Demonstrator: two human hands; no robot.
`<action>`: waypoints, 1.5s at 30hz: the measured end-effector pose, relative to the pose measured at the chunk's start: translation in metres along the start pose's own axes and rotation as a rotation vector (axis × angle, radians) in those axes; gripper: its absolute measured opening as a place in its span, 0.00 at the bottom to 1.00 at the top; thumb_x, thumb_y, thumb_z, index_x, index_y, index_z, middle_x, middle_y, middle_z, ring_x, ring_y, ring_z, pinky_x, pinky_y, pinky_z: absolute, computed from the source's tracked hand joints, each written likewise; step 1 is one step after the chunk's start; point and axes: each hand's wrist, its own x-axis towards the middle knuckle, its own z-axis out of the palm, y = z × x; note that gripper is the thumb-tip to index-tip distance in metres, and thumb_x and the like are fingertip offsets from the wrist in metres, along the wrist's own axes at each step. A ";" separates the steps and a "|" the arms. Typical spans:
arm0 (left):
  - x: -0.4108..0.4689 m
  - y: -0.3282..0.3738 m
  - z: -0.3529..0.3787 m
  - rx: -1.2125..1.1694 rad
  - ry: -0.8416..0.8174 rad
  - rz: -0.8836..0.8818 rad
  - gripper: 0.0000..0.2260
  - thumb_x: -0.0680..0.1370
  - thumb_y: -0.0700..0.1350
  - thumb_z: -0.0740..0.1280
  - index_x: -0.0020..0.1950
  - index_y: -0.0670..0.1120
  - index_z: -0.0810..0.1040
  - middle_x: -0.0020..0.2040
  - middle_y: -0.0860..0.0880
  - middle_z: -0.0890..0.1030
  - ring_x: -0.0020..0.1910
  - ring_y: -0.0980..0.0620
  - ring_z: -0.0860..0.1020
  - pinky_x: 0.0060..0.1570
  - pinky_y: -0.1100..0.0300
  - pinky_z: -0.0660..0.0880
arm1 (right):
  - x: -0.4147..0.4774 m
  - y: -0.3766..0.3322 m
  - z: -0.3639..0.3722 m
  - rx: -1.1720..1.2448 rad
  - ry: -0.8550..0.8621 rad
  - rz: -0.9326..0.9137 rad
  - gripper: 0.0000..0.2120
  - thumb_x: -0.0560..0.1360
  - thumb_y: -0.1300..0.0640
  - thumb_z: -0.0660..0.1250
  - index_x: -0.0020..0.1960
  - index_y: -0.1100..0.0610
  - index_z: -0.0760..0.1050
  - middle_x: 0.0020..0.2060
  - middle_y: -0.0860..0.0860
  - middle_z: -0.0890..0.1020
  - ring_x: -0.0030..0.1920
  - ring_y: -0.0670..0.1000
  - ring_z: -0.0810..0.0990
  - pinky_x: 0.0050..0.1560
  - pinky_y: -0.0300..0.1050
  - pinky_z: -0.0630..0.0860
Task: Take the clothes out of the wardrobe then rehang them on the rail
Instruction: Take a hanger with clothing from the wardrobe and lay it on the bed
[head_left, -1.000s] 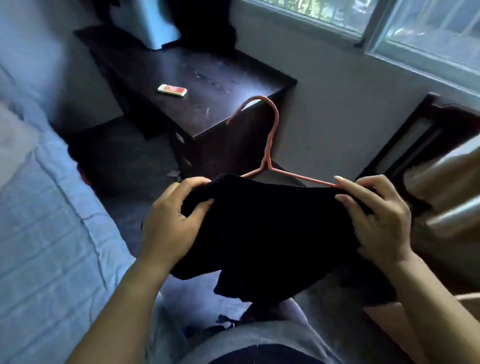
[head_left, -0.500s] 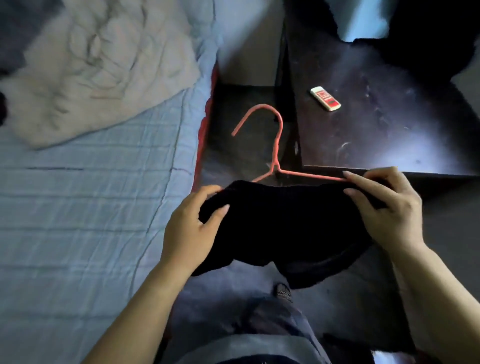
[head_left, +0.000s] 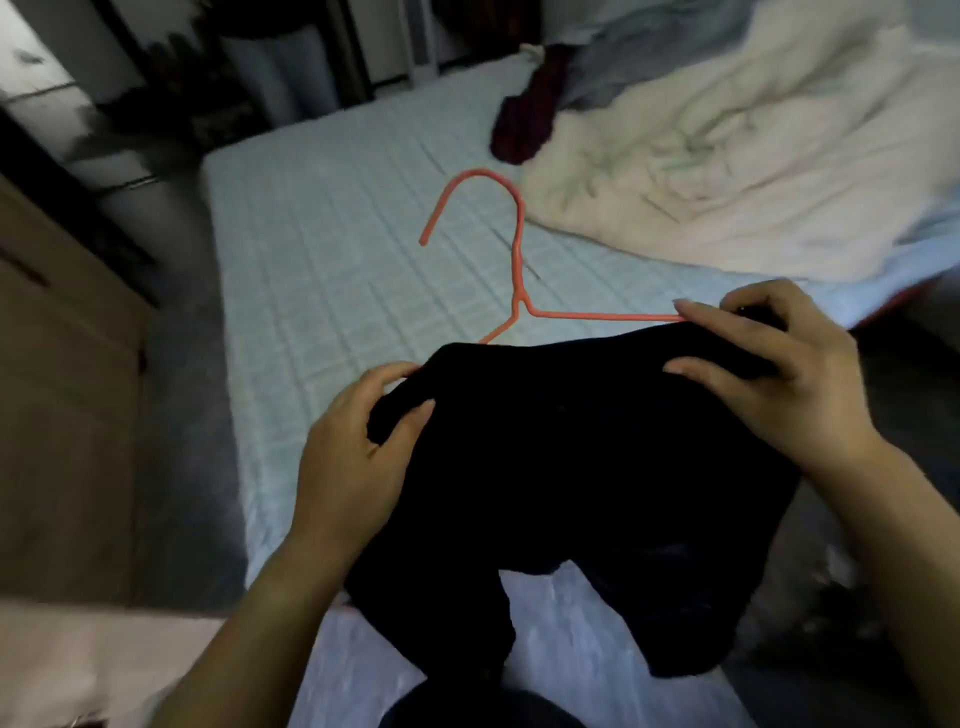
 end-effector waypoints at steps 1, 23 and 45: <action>0.006 -0.010 -0.014 0.001 0.054 -0.013 0.07 0.72 0.59 0.64 0.49 0.67 0.74 0.47 0.61 0.79 0.47 0.61 0.77 0.44 0.68 0.70 | 0.021 -0.005 0.020 0.031 -0.012 -0.040 0.19 0.72 0.48 0.71 0.60 0.50 0.75 0.47 0.58 0.77 0.45 0.52 0.76 0.48 0.40 0.72; 0.240 -0.264 -0.075 0.455 0.243 -0.331 0.17 0.75 0.58 0.56 0.62 0.55 0.68 0.53 0.45 0.77 0.54 0.42 0.75 0.52 0.47 0.71 | 0.235 0.016 0.403 0.214 -0.453 -0.102 0.22 0.74 0.45 0.63 0.65 0.53 0.74 0.54 0.57 0.73 0.51 0.55 0.75 0.55 0.48 0.71; 0.120 -0.259 -0.024 0.561 0.178 -1.143 0.36 0.68 0.71 0.41 0.74 0.62 0.57 0.73 0.54 0.64 0.73 0.53 0.59 0.71 0.39 0.50 | 0.164 -0.083 0.502 0.269 -1.233 -0.581 0.33 0.75 0.36 0.48 0.67 0.58 0.72 0.64 0.61 0.74 0.66 0.63 0.70 0.63 0.65 0.67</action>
